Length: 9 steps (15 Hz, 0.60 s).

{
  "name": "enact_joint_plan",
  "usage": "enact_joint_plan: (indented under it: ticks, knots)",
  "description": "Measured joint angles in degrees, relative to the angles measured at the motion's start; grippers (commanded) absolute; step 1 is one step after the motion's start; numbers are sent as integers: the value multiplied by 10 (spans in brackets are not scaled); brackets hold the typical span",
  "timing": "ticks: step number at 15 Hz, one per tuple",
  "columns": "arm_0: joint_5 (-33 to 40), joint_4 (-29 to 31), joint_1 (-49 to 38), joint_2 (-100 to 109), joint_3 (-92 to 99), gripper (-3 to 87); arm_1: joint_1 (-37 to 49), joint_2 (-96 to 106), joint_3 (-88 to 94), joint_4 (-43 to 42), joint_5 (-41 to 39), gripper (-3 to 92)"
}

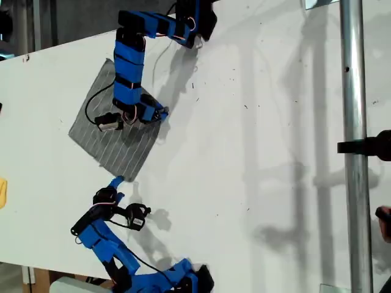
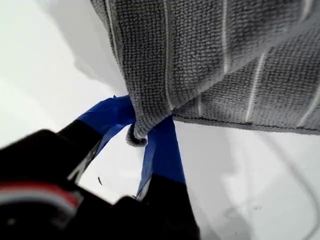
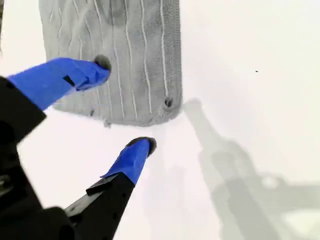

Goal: Grasp corners of a towel and fold twice.

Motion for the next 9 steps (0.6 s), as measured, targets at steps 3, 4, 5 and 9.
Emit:
enact_joint_plan:
  ticks: [3, 4, 5, 9]
  knots:
    - [11, -25, 4, -58, -20, 279, -2, 1, 0, 4, 6, -2]
    - [10, -35, 4, -90, -37, 281, -4, 1, 0, 4, 9, -2]
    - [18, -45, 4, -126, -56, 281, -4, 1, 0, 4, 11, -2]
    - [24, -87, 4, -191, -68, 267, -19, 3, 0, 4, 29, -2]
